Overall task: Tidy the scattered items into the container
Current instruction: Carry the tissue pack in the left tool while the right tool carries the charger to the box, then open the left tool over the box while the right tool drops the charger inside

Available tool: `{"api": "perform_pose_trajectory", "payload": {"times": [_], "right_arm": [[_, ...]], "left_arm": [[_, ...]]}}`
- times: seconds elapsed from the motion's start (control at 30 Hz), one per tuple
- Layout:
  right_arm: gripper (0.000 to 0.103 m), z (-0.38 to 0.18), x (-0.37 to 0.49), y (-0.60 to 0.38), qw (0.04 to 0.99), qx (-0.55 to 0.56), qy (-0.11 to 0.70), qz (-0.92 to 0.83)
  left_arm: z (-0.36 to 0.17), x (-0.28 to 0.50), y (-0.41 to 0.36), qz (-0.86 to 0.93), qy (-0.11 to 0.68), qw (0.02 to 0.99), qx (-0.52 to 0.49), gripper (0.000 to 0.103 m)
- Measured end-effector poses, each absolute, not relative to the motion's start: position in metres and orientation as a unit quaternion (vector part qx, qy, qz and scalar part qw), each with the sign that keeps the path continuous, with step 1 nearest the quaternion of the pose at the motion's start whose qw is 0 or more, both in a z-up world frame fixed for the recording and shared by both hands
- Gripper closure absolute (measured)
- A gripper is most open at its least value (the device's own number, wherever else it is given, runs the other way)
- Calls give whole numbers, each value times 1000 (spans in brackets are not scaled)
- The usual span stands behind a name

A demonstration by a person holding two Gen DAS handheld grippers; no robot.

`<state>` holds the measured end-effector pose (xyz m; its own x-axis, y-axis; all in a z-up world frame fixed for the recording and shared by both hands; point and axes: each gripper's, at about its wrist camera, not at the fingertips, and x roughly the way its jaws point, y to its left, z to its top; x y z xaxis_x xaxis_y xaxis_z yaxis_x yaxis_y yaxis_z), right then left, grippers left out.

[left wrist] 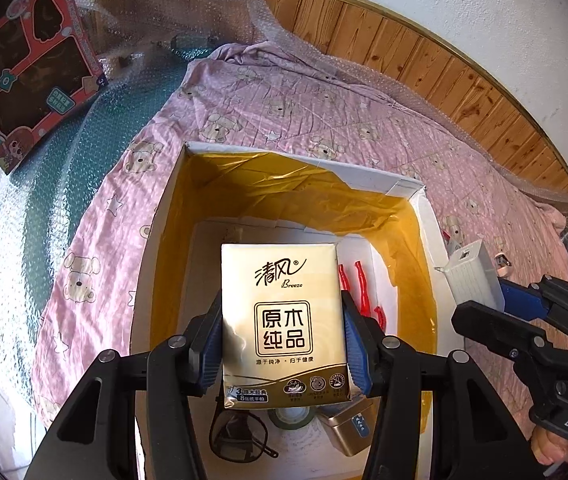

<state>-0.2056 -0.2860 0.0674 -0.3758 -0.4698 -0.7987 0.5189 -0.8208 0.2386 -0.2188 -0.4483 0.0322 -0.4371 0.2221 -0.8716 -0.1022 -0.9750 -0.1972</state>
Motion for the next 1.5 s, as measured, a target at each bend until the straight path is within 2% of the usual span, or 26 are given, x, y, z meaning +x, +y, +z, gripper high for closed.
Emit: {"api": "perform_pose_trajectory", "payload": {"times": [1.07, 1.23, 1.5], "right_arm": [[70, 24, -211, -304, 332, 506, 73, -792], [70, 27, -212, -292, 334, 506, 43, -795], [70, 35, -209, -279, 334, 495, 16, -802]], "left_arm": [[-16, -299, -428, 812, -122, 130, -555, 50], [-17, -297, -427, 819, -109, 120, -551, 37], [-17, -289, -421, 820, -99, 120, -550, 37]]}}
